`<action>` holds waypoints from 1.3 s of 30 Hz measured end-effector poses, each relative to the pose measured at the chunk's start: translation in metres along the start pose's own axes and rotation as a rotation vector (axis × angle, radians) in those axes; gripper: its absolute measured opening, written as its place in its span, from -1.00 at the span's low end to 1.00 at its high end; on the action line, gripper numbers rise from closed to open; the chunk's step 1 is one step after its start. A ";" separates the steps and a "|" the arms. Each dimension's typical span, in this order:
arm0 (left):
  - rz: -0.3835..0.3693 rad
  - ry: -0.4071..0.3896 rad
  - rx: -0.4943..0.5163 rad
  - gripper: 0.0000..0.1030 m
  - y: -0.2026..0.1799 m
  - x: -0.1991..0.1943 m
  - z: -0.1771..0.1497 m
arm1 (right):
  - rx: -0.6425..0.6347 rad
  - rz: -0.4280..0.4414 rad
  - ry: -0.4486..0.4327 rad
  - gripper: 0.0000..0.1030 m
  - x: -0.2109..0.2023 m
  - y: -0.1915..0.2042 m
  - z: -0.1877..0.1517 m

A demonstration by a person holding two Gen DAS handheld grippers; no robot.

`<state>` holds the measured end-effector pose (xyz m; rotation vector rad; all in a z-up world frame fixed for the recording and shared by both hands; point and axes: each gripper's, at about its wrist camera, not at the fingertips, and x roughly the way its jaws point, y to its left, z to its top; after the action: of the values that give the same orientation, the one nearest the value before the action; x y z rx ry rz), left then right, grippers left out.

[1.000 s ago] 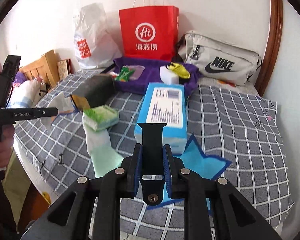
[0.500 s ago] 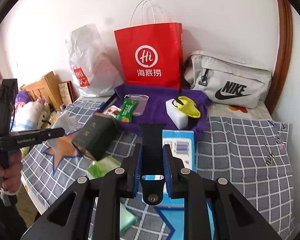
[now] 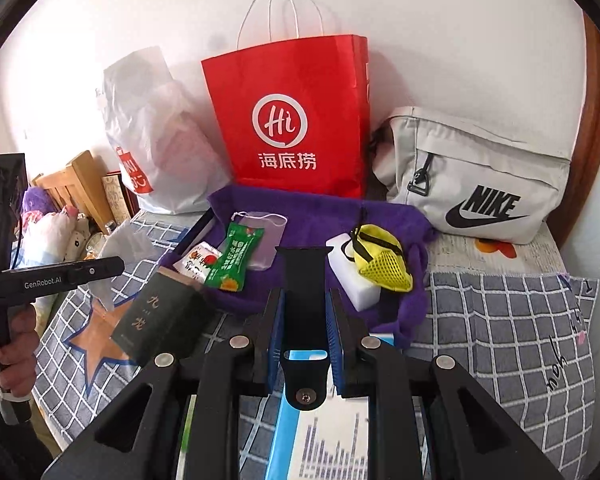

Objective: Organize soft objects

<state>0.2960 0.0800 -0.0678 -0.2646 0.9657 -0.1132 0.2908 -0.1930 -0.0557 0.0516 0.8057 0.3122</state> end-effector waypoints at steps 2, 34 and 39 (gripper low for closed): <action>0.001 0.007 -0.005 -0.63 0.001 0.008 0.008 | 0.007 0.017 0.009 -0.61 0.012 -0.001 0.007; -0.027 0.166 0.019 -0.63 -0.009 0.132 0.064 | -0.046 0.025 0.230 -0.60 0.152 -0.004 0.032; -0.010 0.190 0.033 -0.62 -0.011 0.141 0.061 | -0.056 0.024 0.258 -0.60 0.162 -0.004 0.029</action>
<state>0.4264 0.0500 -0.1446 -0.2307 1.1498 -0.1652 0.4182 -0.1466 -0.1498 -0.0324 1.0517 0.3687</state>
